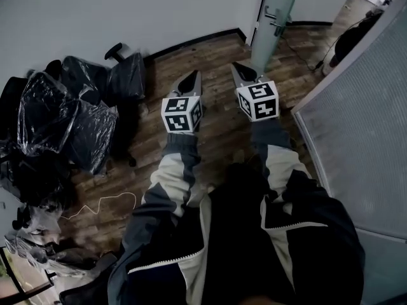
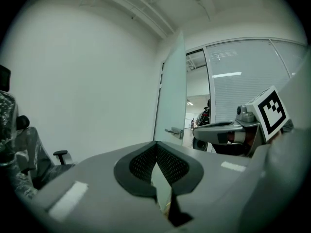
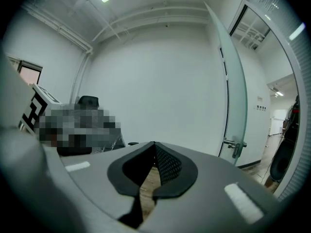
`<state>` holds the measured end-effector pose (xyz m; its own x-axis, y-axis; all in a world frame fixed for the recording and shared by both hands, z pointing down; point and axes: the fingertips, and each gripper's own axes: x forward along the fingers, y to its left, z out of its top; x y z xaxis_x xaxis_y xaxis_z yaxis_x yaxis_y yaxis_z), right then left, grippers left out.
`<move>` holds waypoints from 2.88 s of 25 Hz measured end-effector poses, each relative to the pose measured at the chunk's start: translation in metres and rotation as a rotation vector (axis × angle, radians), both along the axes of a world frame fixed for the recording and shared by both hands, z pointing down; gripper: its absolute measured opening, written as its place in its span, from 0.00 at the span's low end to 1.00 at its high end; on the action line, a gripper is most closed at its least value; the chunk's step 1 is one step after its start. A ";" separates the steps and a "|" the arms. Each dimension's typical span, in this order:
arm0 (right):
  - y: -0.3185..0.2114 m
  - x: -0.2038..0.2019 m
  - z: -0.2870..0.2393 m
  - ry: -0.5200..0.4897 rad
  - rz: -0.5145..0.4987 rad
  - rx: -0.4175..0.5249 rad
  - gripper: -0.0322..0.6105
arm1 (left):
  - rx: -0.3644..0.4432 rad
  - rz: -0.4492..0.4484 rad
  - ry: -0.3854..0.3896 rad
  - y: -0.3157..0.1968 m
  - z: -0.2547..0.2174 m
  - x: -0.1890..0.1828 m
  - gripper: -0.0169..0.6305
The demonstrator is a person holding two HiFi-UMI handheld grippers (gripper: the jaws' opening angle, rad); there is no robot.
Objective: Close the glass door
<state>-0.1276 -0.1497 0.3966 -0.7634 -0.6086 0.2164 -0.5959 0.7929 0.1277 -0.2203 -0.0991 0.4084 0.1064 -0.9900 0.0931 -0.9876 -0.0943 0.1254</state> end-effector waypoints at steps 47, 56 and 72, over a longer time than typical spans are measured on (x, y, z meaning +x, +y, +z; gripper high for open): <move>-0.472 -0.031 -0.003 -0.051 0.587 0.025 0.06 | 0.013 0.569 -0.054 -0.530 -0.002 -0.042 0.03; -0.438 0.054 -0.003 -0.014 0.879 0.028 0.06 | 0.022 0.867 -0.041 -0.529 0.000 0.047 0.03; -0.409 0.079 0.013 0.391 0.927 0.038 0.06 | 0.012 1.054 -0.031 -0.518 0.008 0.126 0.03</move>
